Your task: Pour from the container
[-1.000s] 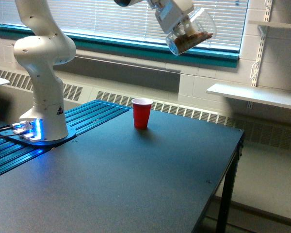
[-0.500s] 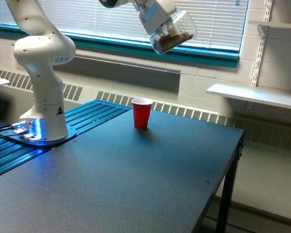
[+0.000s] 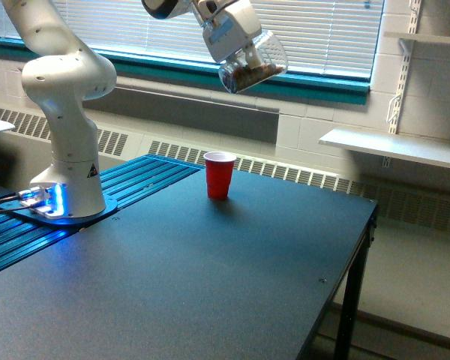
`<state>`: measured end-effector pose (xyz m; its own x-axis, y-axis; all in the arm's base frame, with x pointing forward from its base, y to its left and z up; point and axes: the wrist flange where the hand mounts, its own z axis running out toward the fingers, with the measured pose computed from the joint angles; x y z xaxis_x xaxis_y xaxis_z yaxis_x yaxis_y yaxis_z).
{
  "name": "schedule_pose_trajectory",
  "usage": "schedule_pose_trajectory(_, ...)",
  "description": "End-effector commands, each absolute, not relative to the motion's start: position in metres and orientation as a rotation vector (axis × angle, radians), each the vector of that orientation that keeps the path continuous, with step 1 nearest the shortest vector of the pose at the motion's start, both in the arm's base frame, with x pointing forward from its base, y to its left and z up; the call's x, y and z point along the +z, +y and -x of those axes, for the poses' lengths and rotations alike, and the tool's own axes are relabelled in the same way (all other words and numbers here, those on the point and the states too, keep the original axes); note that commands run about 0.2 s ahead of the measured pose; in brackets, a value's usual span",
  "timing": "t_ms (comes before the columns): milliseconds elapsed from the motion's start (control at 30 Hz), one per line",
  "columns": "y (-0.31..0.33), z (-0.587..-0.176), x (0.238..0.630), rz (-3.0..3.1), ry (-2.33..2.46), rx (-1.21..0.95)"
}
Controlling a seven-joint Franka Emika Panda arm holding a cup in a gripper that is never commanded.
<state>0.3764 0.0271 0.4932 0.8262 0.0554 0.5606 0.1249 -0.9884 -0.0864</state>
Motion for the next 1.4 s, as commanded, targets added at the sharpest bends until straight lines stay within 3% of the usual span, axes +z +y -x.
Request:
schedule_pose_trajectory(33, 0.04, -0.368, 0.493, 2.901, -0.258, -0.881)
schedule_pose_trajectory(1400, 0.087, -0.314, 0.459, 2.888, -0.714, -0.72)
